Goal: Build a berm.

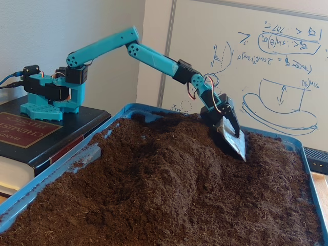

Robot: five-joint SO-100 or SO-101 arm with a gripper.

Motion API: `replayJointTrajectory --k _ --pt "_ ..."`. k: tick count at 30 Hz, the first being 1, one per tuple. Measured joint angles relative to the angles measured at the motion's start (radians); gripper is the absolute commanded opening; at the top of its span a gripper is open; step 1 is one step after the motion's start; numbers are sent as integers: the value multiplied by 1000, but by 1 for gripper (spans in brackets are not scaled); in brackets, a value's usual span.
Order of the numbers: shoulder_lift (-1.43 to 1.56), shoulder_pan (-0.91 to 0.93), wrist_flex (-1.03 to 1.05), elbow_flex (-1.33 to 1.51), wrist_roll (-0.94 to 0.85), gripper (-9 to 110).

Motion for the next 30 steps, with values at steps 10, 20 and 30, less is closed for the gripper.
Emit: replayJointTrajectory --k 10,20,30 --pt "129 0 0 175 0 0" --pt "278 -2 0 368 0 0" --pt "354 -2 0 471 0 0"
